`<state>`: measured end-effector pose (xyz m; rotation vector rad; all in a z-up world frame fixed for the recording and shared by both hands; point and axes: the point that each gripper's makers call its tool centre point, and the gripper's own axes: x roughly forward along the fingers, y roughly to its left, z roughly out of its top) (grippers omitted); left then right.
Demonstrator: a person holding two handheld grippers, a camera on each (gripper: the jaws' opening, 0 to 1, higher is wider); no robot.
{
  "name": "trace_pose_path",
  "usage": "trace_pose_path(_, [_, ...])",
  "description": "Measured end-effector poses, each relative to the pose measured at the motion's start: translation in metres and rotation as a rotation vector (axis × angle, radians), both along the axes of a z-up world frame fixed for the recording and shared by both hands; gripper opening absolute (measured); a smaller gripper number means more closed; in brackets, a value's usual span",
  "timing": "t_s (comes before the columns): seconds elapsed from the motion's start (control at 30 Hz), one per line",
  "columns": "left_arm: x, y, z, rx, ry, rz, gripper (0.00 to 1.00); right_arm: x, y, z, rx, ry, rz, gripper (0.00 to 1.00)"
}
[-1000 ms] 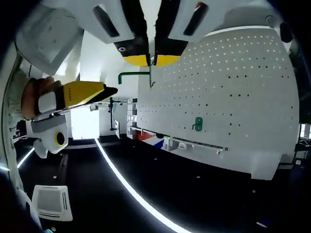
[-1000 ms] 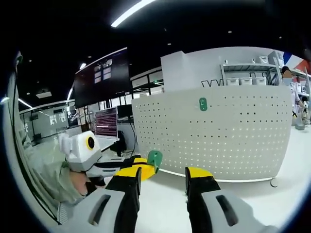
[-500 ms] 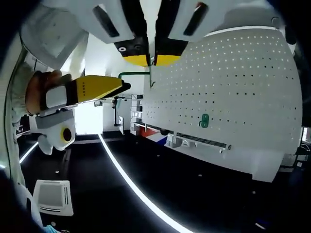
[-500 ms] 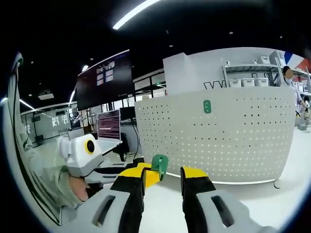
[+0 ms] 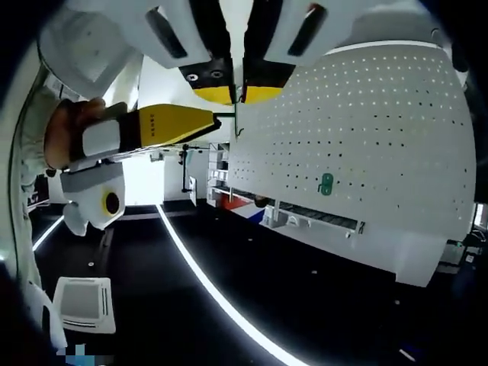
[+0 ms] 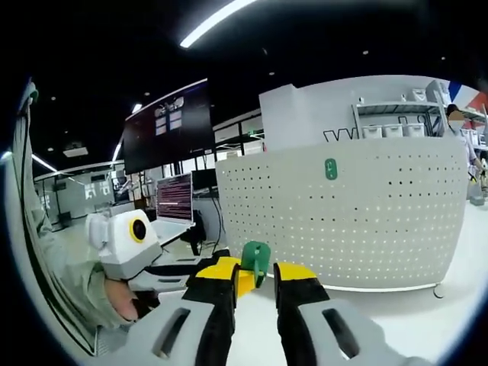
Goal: Insert the hook assembly into the mounting plate slot until the hook locks in place.
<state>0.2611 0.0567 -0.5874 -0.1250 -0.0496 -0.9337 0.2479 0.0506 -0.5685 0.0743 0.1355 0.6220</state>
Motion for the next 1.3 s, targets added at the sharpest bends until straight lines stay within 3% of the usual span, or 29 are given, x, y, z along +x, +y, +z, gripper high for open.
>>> trace_pose_path(0.77, [-0.01, -0.006, 0.008, -0.018, -0.008, -0.018, 0.03, 0.001, 0.001, 0.003, 0.012, -0.015, -0.004, 0.06])
trace_pose_path(1.07, [-0.01, -0.005, 0.011, 0.02, -0.058, 0.016, 0.03, 0.0, 0.003, 0.004, 0.033, -0.01, 0.001, 0.02])
trace_pose_path(1.3, [-0.009, -0.006, 0.013, 0.033, -0.08, 0.026, 0.04, -0.003, 0.005, 0.009, -0.049, -0.063, 0.0, 0.01])
